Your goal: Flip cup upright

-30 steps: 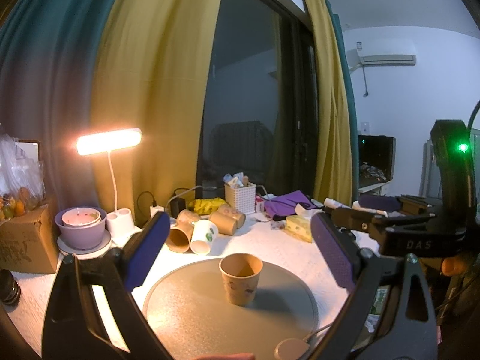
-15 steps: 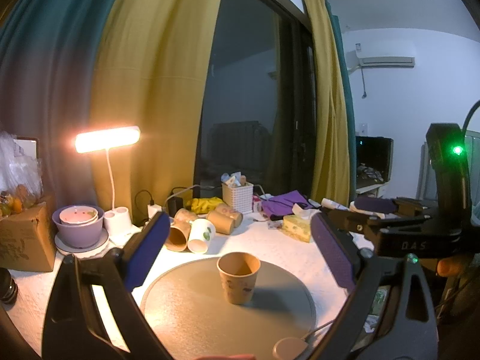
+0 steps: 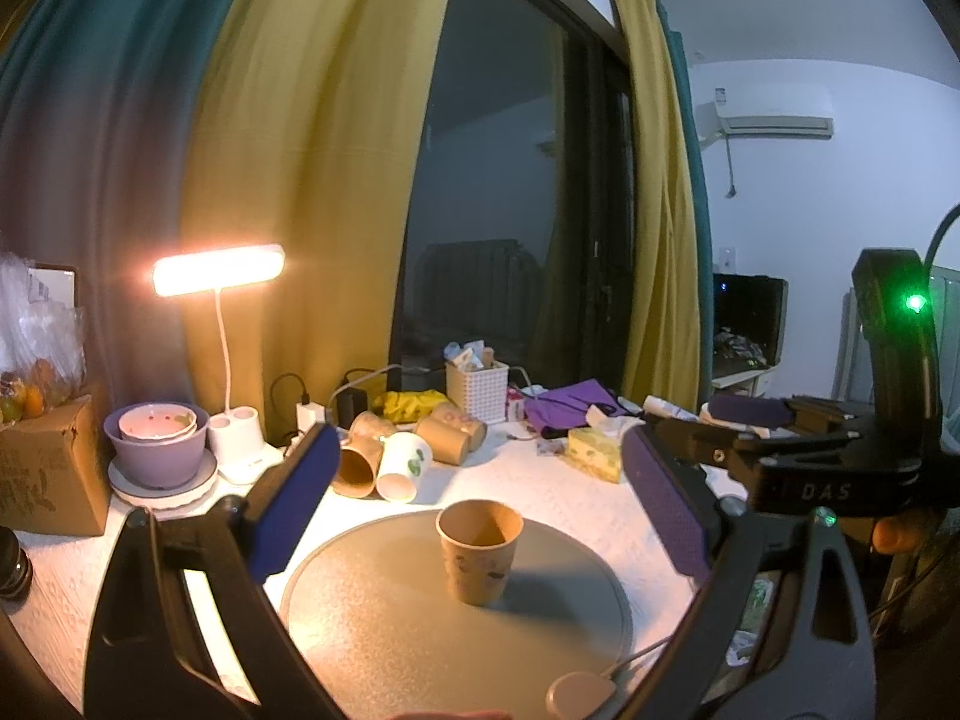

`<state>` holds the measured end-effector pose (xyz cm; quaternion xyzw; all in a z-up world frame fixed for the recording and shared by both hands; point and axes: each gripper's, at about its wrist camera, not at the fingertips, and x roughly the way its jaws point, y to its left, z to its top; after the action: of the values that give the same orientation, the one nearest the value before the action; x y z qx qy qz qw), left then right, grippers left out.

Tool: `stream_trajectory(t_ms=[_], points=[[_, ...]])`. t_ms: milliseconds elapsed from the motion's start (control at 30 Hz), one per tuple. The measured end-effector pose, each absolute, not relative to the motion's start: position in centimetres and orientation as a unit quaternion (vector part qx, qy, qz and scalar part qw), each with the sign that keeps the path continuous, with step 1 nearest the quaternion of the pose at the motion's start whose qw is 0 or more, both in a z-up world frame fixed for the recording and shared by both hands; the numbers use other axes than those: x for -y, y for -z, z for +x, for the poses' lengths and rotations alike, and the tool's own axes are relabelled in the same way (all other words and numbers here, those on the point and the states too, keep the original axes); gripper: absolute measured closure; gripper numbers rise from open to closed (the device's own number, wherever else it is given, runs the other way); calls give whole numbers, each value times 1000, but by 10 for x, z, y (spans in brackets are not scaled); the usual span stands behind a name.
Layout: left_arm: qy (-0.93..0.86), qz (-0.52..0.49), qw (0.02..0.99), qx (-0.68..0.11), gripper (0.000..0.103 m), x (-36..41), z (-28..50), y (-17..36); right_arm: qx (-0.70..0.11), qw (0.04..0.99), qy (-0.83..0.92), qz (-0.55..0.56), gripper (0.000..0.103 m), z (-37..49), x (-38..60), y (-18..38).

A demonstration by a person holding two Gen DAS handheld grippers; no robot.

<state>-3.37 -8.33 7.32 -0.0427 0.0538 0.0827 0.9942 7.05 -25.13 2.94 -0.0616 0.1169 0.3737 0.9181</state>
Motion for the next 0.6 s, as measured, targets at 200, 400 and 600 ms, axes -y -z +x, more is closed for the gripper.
stream_trajectory(t_ms=[200, 400, 600], points=[[-82, -45, 994, -56, 7, 84, -34, -73, -117, 918, -374, -62, 22, 71, 251, -30], [-84, -48, 994, -56, 7, 83, -35, -72, -118, 918, -374, -62, 22, 70, 249, -29], [-81, -52, 994, -57, 7, 84, -37, -72, -119, 918, -373, -62, 22, 71, 248, -30]])
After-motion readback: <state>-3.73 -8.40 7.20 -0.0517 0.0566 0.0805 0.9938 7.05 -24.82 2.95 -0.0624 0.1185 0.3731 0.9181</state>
